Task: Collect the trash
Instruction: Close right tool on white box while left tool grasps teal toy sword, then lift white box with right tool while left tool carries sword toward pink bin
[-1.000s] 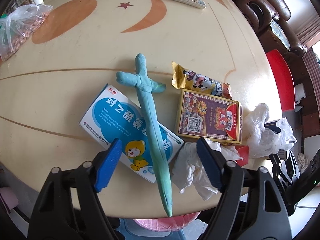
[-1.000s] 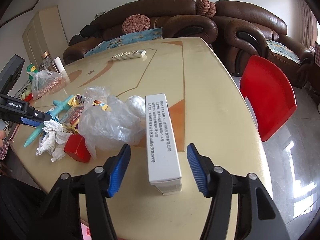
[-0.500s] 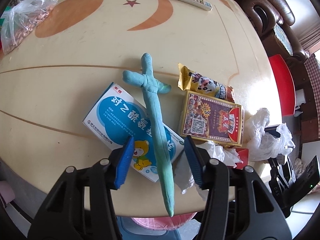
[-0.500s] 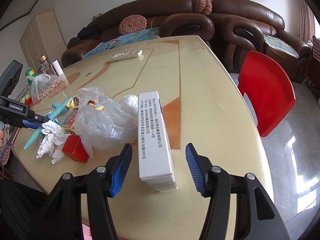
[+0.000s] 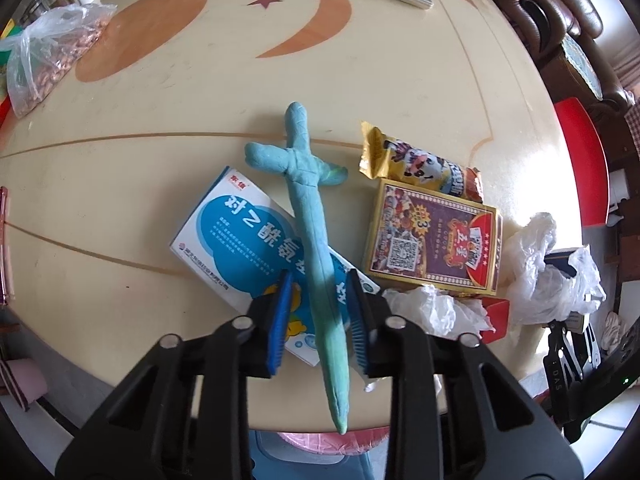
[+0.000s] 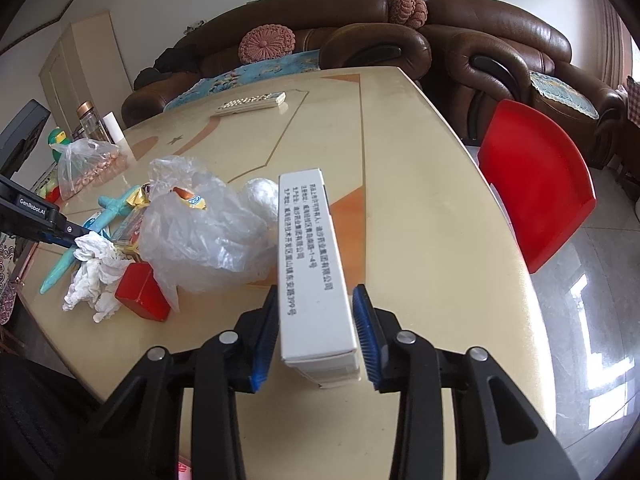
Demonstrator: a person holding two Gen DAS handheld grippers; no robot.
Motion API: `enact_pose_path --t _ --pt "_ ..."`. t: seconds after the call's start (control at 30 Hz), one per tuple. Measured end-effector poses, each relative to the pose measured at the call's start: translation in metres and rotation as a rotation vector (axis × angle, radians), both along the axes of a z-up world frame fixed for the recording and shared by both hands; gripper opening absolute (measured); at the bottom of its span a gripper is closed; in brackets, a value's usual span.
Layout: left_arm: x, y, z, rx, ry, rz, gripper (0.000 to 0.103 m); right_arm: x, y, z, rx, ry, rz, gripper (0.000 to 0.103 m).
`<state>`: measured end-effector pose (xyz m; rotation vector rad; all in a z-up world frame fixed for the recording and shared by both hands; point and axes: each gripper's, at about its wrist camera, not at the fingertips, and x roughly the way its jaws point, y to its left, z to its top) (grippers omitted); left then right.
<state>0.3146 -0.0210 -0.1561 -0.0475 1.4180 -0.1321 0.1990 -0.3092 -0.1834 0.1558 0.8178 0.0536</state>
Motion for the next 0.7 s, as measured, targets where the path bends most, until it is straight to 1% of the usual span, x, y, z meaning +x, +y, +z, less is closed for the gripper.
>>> enact_pose_path --t 0.03,0.07,0.17,0.37,0.5,0.57,0.7 --pt "0.001 0.000 0.000 0.000 0.004 0.000 0.024 0.000 0.000 0.000 -0.003 0.000 -0.003 0.029" --pt "0.001 0.000 0.000 0.003 0.004 0.001 0.019 0.000 0.001 0.000 -0.012 0.000 -0.008 0.025" --pt "0.004 0.001 -0.001 0.011 0.006 -0.001 0.016 0.000 0.000 0.000 -0.009 -0.003 -0.015 0.023" --pt "0.003 0.002 -0.001 -0.010 0.010 -0.018 0.016 0.000 0.001 0.000 -0.008 -0.002 -0.021 0.022" --pt "0.001 0.004 0.003 -0.043 -0.016 -0.017 0.016 -0.001 -0.003 0.000 0.004 -0.008 -0.057 0.022" --pt "-0.001 0.006 0.005 -0.039 -0.029 -0.018 0.016 -0.001 -0.009 0.001 0.029 -0.010 -0.076 0.022" --pt "-0.004 0.010 0.009 -0.035 -0.041 -0.017 0.016 -0.003 -0.009 0.006 0.020 -0.027 -0.094 0.021"
